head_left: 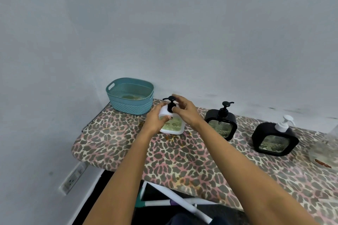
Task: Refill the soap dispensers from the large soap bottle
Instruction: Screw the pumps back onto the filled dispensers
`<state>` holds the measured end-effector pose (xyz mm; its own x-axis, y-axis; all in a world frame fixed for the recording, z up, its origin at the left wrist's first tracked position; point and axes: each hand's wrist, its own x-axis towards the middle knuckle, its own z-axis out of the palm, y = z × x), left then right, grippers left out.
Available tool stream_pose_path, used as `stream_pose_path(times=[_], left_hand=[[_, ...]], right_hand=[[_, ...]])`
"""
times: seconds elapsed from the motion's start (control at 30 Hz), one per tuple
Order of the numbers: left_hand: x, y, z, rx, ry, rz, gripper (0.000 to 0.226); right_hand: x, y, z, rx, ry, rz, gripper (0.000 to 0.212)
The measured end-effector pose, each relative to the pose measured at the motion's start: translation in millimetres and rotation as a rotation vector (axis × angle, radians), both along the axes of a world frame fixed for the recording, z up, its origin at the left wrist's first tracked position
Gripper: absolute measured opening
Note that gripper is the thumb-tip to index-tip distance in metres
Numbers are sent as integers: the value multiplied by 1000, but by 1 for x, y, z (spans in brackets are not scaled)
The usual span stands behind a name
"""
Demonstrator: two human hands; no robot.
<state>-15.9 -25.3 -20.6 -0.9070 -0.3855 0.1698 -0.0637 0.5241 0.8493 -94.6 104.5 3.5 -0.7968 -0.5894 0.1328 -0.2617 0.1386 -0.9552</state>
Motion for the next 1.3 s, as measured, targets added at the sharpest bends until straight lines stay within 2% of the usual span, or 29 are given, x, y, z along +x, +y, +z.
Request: stream_pose_path(times=[0.07, 0.13, 0.23, 0.33, 0.4, 0.5, 0.63, 0.73, 0.8, 0.9, 0.97, 1.07, 1.3], left_hand=[[-1, 0, 0, -10, 2, 11, 57], [-1, 1, 1, -10, 4, 10, 55], [0, 0, 0, 4, 11, -6, 55], [0, -2, -1, 7, 12, -19, 55], [-1, -4, -1, -21, 10, -28, 57], [-1, -8, -2, -72, 23, -78, 55], [-1, -5, -1, -82, 33, -80, 51], [1, -4, 1, -57, 32, -102, 49], [3, -10, 2, -13, 8, -118, 53], [4, -18, 7, 52, -40, -142, 58], [2, -17, 10, 27, -47, -149, 54], [-1, -15, 9, -55, -36, -131, 52], [0, -9, 9, -113, 9, -109, 49]], right_hand=[[-1, -2, 3, 40, 82, -25, 31], [-1, -4, 5, 57, 139, -144, 23], [-1, -4, 5, 77, 141, -195, 34], [-3, 1, 8, 123, 67, 2, 38], [-6, 5, 11, 160, 86, 79, 35], [-11, 6, 13, 203, 203, 39, 29], [-3, -4, 11, 149, 243, -102, 19], [5, -18, 8, 179, 310, -163, 25], [-1, -21, 11, 242, 308, -50, 24], [-16, -9, 25, 350, 189, 221, 27], [-22, -1, 32, 408, 188, 265, 30], [-21, 1, 31, 435, 276, 177, 32], [6, -9, 9, 320, 391, -124, 26]])
